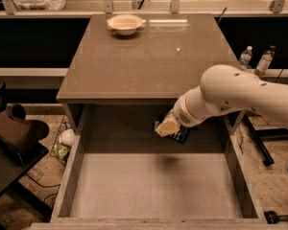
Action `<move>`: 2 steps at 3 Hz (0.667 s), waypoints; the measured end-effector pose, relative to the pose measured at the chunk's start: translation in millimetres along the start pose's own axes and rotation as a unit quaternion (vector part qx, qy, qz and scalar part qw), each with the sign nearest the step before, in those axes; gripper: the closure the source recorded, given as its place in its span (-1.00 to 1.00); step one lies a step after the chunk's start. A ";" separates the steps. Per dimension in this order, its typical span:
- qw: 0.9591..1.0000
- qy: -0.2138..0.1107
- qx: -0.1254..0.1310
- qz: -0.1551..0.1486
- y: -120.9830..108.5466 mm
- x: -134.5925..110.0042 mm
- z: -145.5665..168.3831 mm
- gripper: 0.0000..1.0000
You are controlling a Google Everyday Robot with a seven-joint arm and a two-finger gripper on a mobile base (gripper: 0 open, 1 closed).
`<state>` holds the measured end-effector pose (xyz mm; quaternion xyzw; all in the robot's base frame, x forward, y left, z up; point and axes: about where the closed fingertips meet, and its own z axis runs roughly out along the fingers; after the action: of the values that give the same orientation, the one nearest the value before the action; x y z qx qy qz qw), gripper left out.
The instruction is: Pick rxbar blueberry from top drawer and place on counter
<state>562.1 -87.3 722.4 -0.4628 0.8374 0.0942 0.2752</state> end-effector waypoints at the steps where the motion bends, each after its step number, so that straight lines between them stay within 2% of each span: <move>1: 1.000 0.000 -0.015 0.026 27.7 20.5 -8.2 1.00; 2: 0.999 0.018 -0.008 0.046 50.0 46.3 -34.4 1.00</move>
Offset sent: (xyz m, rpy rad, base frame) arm -0.1283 -0.0556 0.0309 -0.0380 0.0773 -0.1915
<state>488.5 -107.3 720.7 -0.4277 0.8618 0.1052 0.2517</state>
